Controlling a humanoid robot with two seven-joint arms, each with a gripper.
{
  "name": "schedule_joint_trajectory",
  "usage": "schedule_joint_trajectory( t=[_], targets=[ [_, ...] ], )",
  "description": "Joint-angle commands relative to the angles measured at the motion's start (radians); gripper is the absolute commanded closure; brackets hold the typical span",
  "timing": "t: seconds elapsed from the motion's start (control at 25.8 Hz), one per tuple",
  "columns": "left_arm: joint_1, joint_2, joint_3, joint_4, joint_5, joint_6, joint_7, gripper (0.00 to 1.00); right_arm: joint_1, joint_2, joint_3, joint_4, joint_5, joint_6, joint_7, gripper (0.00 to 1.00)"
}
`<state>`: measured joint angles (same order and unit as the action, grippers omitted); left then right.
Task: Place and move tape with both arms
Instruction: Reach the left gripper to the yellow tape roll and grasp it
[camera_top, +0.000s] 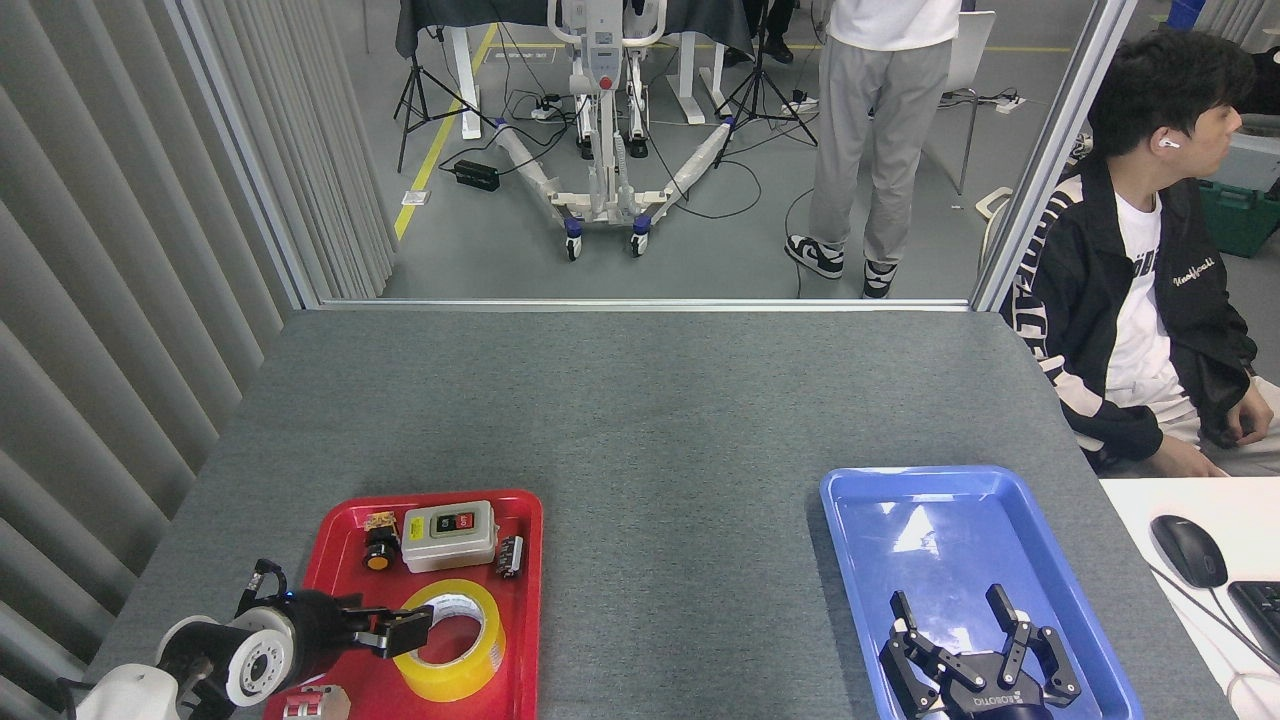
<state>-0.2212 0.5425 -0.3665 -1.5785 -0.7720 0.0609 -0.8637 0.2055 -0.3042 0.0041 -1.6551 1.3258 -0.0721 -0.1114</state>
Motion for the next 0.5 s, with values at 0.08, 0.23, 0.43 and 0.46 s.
schedule_joint_trajectory(
  t=[0.08,0.23,0.43,0.46],
  targets=[
    [-0.030,0.019,-0.069,0.035,0.048,0.050,-0.002,0.10,-0.003,0.019,-0.001,0.003,0.016,-0.005,0.006,0.00],
    [-0.049,0.017,-0.091,0.057,0.048,0.100,-0.002,0.10,0.002,0.019,-0.003,0.000,0.044,-0.009,0.006,0.00],
    [-0.072,0.010,-0.121,0.129,0.046,0.097,-0.002,0.10,-0.001,0.028,-0.001,-0.006,0.044,-0.011,0.007,0.00],
    [-0.078,0.008,-0.130,0.141,0.045,0.097,-0.002,0.10,0.002,0.028,0.001,-0.008,0.044,-0.011,0.009,0.00]
  ],
)
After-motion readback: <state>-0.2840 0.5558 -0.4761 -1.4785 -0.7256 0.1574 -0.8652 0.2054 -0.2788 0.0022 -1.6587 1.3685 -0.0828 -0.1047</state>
